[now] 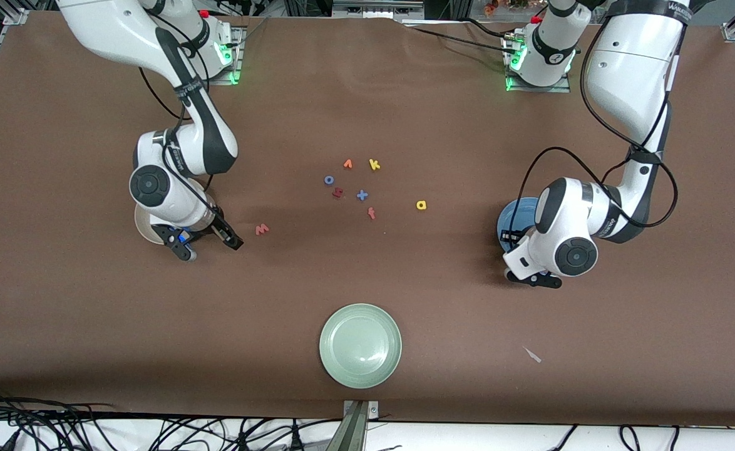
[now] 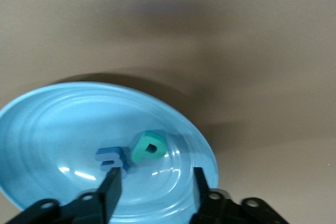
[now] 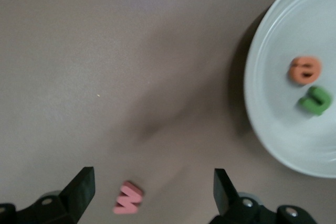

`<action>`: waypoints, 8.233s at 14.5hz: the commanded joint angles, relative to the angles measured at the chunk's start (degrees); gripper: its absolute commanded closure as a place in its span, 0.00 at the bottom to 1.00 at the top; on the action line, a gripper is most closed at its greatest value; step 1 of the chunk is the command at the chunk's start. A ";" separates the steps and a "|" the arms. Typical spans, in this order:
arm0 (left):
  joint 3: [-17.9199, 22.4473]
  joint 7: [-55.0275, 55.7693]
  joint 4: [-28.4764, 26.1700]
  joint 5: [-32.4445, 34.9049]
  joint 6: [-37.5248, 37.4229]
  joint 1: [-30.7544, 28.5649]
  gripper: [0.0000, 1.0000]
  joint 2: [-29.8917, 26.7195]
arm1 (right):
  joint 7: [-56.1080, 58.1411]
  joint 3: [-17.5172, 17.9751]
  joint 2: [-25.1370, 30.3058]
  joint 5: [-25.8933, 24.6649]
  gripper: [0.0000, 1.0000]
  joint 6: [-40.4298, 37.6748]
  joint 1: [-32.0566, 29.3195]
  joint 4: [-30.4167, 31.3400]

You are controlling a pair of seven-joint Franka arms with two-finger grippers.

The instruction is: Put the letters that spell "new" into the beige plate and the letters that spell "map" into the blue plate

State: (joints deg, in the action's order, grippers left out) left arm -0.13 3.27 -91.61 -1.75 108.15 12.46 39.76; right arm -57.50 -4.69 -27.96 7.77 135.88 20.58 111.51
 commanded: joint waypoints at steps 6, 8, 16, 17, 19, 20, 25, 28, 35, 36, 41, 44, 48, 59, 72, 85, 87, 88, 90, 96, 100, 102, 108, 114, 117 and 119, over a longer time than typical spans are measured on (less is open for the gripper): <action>-6.10 6.82 0.47 -1.51 -1.62 -0.16 0.00 -2.14 | -9.30 1.53 -4.82 5.33 0.00 3.42 3.59 -3.67; -6.63 8.07 0.64 -1.51 -1.62 -0.07 0.00 -2.50 | -10.78 1.53 -5.87 5.33 0.00 5.17 4.03 -3.32; -6.55 7.98 1.61 -1.33 -1.62 -0.33 0.00 -2.50 | -10.80 1.27 -4.57 5.33 0.01 6.41 5.35 0.36; -6.55 7.98 1.61 -1.16 -1.62 -0.33 0.00 -2.50 | -10.71 1.27 -3.95 5.33 0.01 6.41 5.35 1.15; -6.55 8.07 1.61 -1.15 -1.54 -0.25 0.00 -2.50 | -10.36 1.27 -3.77 5.33 0.06 6.85 5.26 1.95; -6.55 8.07 1.61 -1.24 -1.54 -0.16 0.00 -2.50 | -9.57 1.18 -3.60 5.33 0.10 7.03 5.26 2.56; -6.55 8.07 1.61 -1.24 -1.54 -0.16 0.00 -2.50 | -7.45 1.09 -2.10 5.33 0.35 9.67 5.26 5.99; -6.64 8.16 1.61 -1.42 -1.54 -0.07 0.00 -2.50 | -7.37 1.09 -1.92 5.33 0.67 9.67 5.18 5.91; -6.64 8.16 1.61 -1.42 -1.62 -0.07 0.00 -2.50 | -2.37 0.13 0.62 5.33 1.00 6.26 4.82 4.60; -6.64 8.16 1.61 -1.42 -1.54 -0.07 0.00 -2.50 | -0.53 -0.83 1.58 5.33 1.00 2.24 4.82 3.28; -7.77 9.38 1.61 -1.51 -1.54 0.19 0.00 -2.50 | 16.77 -6.46 9.39 4.37 1.00 -7.83 4.82 7.37; -9.79 14.30 1.61 -1.42 -1.36 0.46 0.00 -2.50 | 28.02 -8.92 14.41 2.35 1.00 -0.99 4.91 18.00; -11.29 23.07 1.52 -1.42 -0.22 3.78 0.00 -1.71 | 43.65 -15.85 14.86 1.64 1.00 -0.18 4.82 20.50; -11.47 29.87 -1.55 -1.51 9.79 13.38 0.01 1.98 | 48.97 -19.21 13.98 1.99 0.00 -19.29 5.35 8.05; -11.38 29.08 -3.84 -0.72 11.21 12.94 0.41 2.51 | 55.20 -6.78 15.82 -3.35 0.00 -53.88 -4.01 -19.76; -10.77 23.30 -1.82 0.07 -0.55 7.85 0.91 -3.63 | 55.56 7.77 24.44 -10.05 0.00 -49.92 -20.66 -19.84; -10.77 18.20 -1.91 3.58 -3.54 4.43 0.91 -5.22 | 55.21 9.08 24.71 -10.23 0.00 -49.40 -21.10 -19.84; -10.77 15.48 -1.91 4.55 -4.60 2.67 0.91 -5.66 | 55.04 9.70 24.79 -10.31 0.00 -49.31 -21.45 -19.84; -10.85 10.64 -2.43 5.17 -5.66 -0.76 0.91 -5.84 | 55.03 10.32 25.23 -10.14 0.00 -48.26 -22.07 -19.84; -10.59 5.72 -2.00 6.13 -7.34 -4.54 0.90 -5.84 | 55.47 10.67 26.11 -10.32 0.00 -47.29 -22.95 -19.76; -10.68 -1.57 -2.44 8.95 -7.42 -8.15 0.88 -5.31 | 55.56 10.67 26.02 -10.32 0.00 -46.32 -22.95 -19.67; -10.68 -3.53 -3.05 9.13 -7.51 -8.68 0.88 -5.14 | 55.83 10.58 25.59 -10.58 0.00 -45.88 -22.51 -19.76; -10.77 -3.80 -3.93 9.13 -7.78 -9.91 0.87 -4.70 | 55.56 10.58 25.23 -10.67 0.00 -45.53 -21.98 -19.76; -10.77 -3.80 -3.93 8.95 -7.60 -9.91 0.87 -3.91 | 56.00 10.41 25.06 -10.93 0.00 -44.57 -22.07 -19.76; -10.85 -3.80 -3.93 8.51 -7.51 -9.83 0.87 -2.85 | 56.00 10.41 24.88 -10.84 0.00 -44.56 -22.16 -19.58; -10.94 -3.80 -4.02 8.43 -7.51 -9.74 0.86 -2.07 | 55.83 10.49 25.06 -10.84 0.00 -44.91 -22.07 -19.58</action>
State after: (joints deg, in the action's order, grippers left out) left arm -10.54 0.45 -95.60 5.75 100.95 3.03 36.96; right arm -2.30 5.47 -3.41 -2.22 90.78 -1.27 91.49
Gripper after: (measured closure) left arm 0.722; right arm 0.000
